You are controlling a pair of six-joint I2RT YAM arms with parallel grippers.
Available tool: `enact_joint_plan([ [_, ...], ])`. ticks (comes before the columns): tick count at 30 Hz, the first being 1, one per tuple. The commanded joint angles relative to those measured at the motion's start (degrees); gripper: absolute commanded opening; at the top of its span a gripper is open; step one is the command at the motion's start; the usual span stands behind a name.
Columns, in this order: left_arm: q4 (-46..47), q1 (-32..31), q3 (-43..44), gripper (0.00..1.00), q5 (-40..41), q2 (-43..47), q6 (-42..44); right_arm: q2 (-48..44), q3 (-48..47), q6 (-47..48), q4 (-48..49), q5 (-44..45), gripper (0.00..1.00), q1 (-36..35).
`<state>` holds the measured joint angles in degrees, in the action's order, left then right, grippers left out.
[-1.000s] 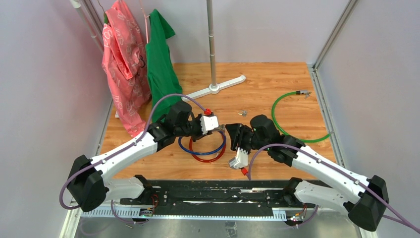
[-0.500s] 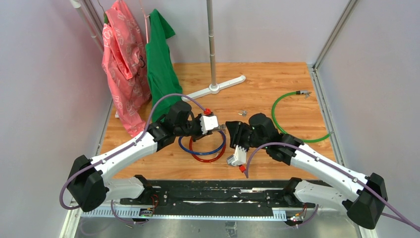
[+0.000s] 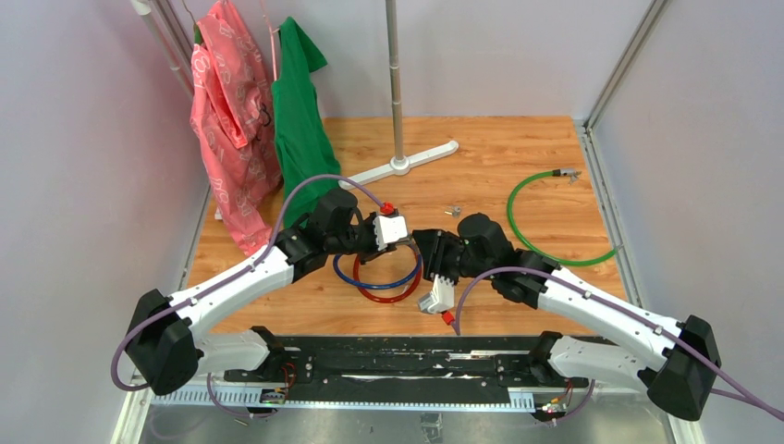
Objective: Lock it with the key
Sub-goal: Lock the lock.
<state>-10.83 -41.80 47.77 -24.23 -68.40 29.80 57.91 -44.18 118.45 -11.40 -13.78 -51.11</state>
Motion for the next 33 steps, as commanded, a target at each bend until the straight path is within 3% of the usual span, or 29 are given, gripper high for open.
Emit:
enact_joint_plan([
  [1,-3.8,0.1,-1.1,0.0,-0.1,-0.7,-0.3,0.2,0.0,2.2,-0.3,-1.6,0.26,-1.2],
  [5,-4.0,0.1,-0.9,0.0,0.0,-0.6,-0.3,0.1,0.3,0.1,0.3,-2.7,0.1,-1.4],
  [10,-4.9,0.1,-0.5,0.0,0.2,-0.7,0.0,0.2,0.3,-7.9,1.6,-4.6,0.0,-1.4],
  [18,-4.2,0.1,-0.6,0.0,0.4,-1.0,-0.6,-0.5,-0.8,-36.4,5.0,-10.0,0.0,-1.4],
  [25,-4.2,0.1,-0.7,0.0,0.5,-1.0,-0.1,-1.6,1.3,-44.1,9.2,-9.7,0.0,-1.4],
  [26,-4.2,0.1,-0.7,0.0,0.4,-0.9,-0.1,-1.8,1.7,-43.9,9.0,-9.8,0.01,-1.4],
  [28,-4.2,0.1,-0.7,0.0,0.2,-0.7,-0.1,-2.0,2.2,-43.2,8.3,-9.7,0.14,-1.4],
  [31,-5.2,0.1,-0.8,0.0,0.3,-0.5,0.9,-3.5,3.3,-41.5,5.6,-8.0,0.42,-1.3],
  [33,-5.8,0.1,-0.8,0.0,0.3,-0.4,1.4,-4.6,4.1,-40.1,3.9,-6.4,0.53,-1.2],
])
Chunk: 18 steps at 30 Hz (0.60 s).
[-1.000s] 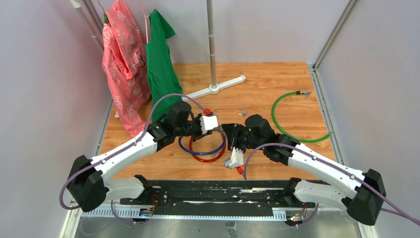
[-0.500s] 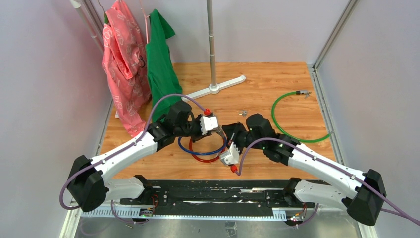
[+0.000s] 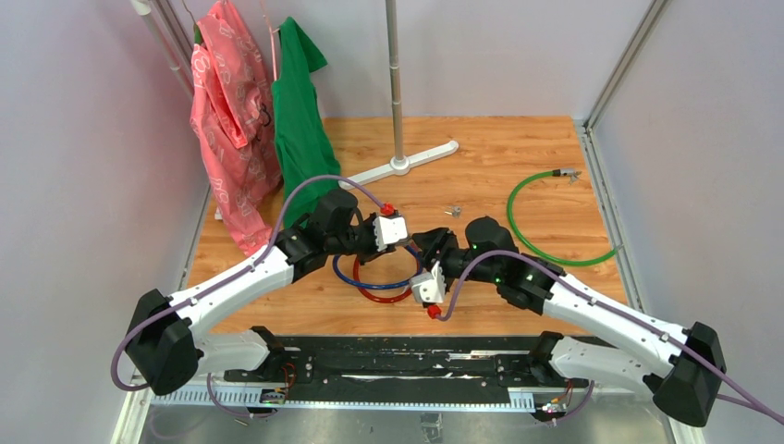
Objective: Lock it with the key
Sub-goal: Lock the lock.
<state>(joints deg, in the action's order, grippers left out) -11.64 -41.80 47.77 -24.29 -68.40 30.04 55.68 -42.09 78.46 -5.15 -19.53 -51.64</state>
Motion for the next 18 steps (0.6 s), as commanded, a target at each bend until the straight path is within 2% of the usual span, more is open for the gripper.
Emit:
enact_joint_plan([
  [1,-5.3,0.1,-0.8,0.0,0.3,-0.3,1.3,-2.8,2.2,0.0,-3.1,0.3,0.55,-0.6],
  [4,-5.4,0.1,-0.8,0.0,0.2,-0.4,1.4,-4.5,2.5,-4.4,-2.9,2.4,0.63,-0.1],
  [6,-5.2,0.1,-0.8,0.0,0.0,-0.5,1.2,-5.6,2.7,-14.6,0.4,3.3,0.71,1.4],
  [8,-4.7,0.1,-1.0,0.0,-0.1,-0.4,0.9,-6.5,3.0,-32.4,7.4,1.0,0.73,5.6],
  [9,-4.6,0.1,-0.9,0.0,0.0,-0.4,0.7,-6.6,3.4,-44.0,10.4,-0.7,0.75,7.8],
  [11,-4.4,0.1,-0.9,0.0,0.0,-0.3,0.4,-5.7,6.7,-70.6,20.3,-8.0,0.77,16.5],
  [14,-4.0,0.1,-1.1,0.0,-0.7,-0.3,0.0,-2.8,15.4,-84.4,37.8,-18.6,0.76,20.8],
  [16,-3.8,0.1,-1.2,0.0,-0.8,-0.2,-0.4,-0.3,21.1,-87.0,50.4,-21.3,0.76,20.9],
  [18,-3.9,0.1,-1.1,0.0,-0.7,-0.3,-0.6,3.4,22.9,-85.0,55.5,-23.6,0.74,20.3],
])
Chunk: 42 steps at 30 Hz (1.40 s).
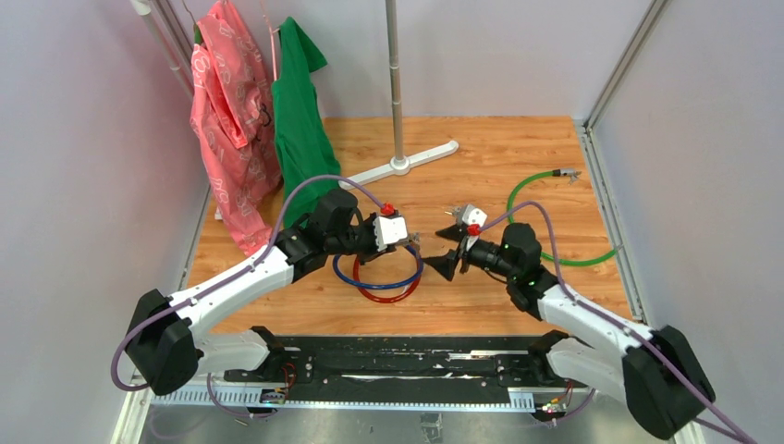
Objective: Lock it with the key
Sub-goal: Lock the lock.
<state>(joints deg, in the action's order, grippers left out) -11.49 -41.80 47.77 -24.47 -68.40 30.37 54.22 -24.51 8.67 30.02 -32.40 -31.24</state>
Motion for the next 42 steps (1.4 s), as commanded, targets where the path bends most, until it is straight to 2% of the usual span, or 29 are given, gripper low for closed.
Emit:
enact_joint_plan([
  [1,-4.0,0.1,-1.1,0.0,-0.4,-0.2,-1.2,6.5,4.6,-13.4,18.8,-11.4,0.73,-0.7],
  [3,-3.6,0.0,-1.2,0.0,-0.4,-0.3,-1.6,9.9,3.3,-11.9,16.8,-11.7,0.73,-2.3],
  [6,-3.0,0.1,-1.3,0.0,-0.3,-0.3,-2.2,13.5,3.8,-10.8,21.0,-9.9,0.73,-3.5],
  [15,-3.1,0.1,-1.4,0.0,-0.7,-0.5,-2.4,22.3,3.2,-9.5,30.9,-8.2,0.62,-3.5],
  [19,-3.1,0.1,-1.5,0.0,-1.3,-0.5,-2.6,24.1,3.1,-10.2,33.0,-8.5,0.31,-3.5],
  [23,-3.7,0.1,-1.5,0.0,-3.3,-0.6,-4.5,25.3,3.1,-10.1,36.6,-9.6,0.1,-4.0],
  [26,-4.9,0.0,-1.9,0.0,-6.7,-0.9,-6.9,24.5,2.7,-10.1,38.7,-9.0,0.0,-4.9],
  [33,-7.1,-0.2,-2.8,0.0,-10.0,-1.1,-10.6,16.0,0.5,-11.3,38.4,-8.0,0.0,-5.7],
  [37,-6.2,-0.2,-3.1,0.0,-11.4,-1.6,-11.9,12.5,-2.0,-6.2,33.2,-7.5,0.0,-8.4],
  [40,-7.3,-1.1,-2.1,0.0,-11.5,-2.2,-10.4,11.6,-5.0,-0.6,25.7,-3.3,0.0,-12.1],
  [42,-9.1,-2.3,-1.3,0.0,-9.3,-2.6,-9.1,12.9,-5.6,-0.3,26.6,-0.2,0.0,-12.4],
])
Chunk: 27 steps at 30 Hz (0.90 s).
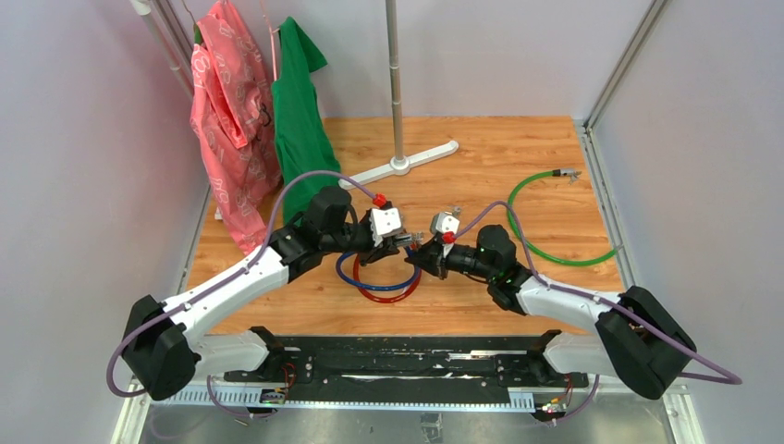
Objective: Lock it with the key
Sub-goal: Lock the lock.
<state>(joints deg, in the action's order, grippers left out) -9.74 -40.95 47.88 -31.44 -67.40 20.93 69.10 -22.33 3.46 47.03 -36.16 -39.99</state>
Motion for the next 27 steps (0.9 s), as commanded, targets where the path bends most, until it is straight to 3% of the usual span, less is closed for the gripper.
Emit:
enact_joint_plan([
  [1,-11.4,-3.5,-1.3,0.0,-1.3,-3.9,0.7,-0.8,-7.8,4.7,12.2,4.2,0.0,-3.7],
  [6,-11.3,-3.5,-3.4,0.0,-0.1,-4.8,2.6,2.4,-8.0,0.3,24.0,8.4,0.0,-3.7],
  [9,-11.3,-3.3,-4.0,0.0,-0.2,-4.3,4.0,1.0,-8.9,1.6,20.9,12.6,0.0,-3.6],
  [14,-12.7,-2.5,-2.4,0.0,-8.0,-3.9,3.2,-0.1,-9.7,6.5,14.8,18.5,0.0,-3.1],
  [17,-13.3,-2.4,-3.3,0.0,-7.7,-4.7,3.7,-0.8,-12.8,7.5,11.0,14.3,0.0,-3.4],
  [23,-5.6,-2.2,-6.0,0.0,-9.7,-6.1,-7.1,-6.6,-13.8,5.6,8.5,4.4,0.0,-5.1],
  [27,-5.3,-1.0,-5.4,0.0,-4.0,-6.3,-6.4,-11.6,-12.7,6.0,0.4,-3.8,0.0,-5.1],
])
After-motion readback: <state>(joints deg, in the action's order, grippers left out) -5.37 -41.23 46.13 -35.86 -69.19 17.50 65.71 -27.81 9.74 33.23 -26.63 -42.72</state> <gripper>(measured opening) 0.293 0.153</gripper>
